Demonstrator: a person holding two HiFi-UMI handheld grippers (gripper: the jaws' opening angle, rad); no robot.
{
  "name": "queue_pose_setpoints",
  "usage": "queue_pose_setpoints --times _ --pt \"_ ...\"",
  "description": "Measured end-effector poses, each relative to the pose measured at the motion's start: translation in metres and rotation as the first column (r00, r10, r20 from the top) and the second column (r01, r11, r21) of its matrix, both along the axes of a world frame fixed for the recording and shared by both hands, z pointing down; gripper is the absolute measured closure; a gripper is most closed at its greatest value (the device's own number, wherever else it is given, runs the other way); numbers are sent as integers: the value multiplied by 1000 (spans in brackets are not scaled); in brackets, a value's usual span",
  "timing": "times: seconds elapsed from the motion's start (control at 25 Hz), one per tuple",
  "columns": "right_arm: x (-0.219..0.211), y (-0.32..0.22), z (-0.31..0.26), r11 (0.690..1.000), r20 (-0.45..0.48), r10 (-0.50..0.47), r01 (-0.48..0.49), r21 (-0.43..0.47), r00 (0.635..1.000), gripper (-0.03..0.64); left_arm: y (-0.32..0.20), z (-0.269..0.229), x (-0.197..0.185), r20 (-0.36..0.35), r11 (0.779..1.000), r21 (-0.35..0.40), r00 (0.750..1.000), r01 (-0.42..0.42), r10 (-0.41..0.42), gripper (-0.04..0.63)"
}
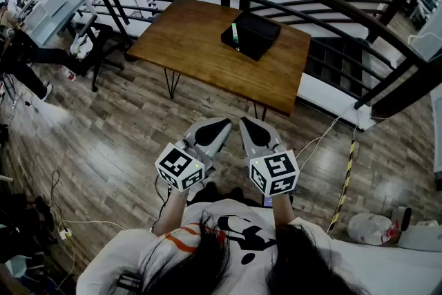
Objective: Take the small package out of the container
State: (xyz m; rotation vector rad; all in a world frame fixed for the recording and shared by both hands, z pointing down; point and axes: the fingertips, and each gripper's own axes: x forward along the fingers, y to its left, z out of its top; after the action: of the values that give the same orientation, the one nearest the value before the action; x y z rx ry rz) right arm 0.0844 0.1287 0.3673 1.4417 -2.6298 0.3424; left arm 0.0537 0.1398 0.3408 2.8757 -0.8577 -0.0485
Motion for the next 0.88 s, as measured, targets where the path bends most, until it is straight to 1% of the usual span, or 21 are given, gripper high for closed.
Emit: queue_pose_setpoints --times 0.16,0.32,0.56,0.88 --pt "5 -4 2 1000 3 -2 2 4 1000 597 -4 2 3 4 1000 2 1000 11 -11 595" --pt "10 -7 0 1000 38 -6 5 10 999 595 -9 3 5 12 1000 7 1000 25 -25 595" --pt "18 -8 0 999 44 -41 39 24 998 595 -10 3 11 11 998 19 998 55 -55 595" --pt "18 -12 16 996 46 -86 86 -6 995 595 -12 15 10 19 996 -7 996 91 -91 595"
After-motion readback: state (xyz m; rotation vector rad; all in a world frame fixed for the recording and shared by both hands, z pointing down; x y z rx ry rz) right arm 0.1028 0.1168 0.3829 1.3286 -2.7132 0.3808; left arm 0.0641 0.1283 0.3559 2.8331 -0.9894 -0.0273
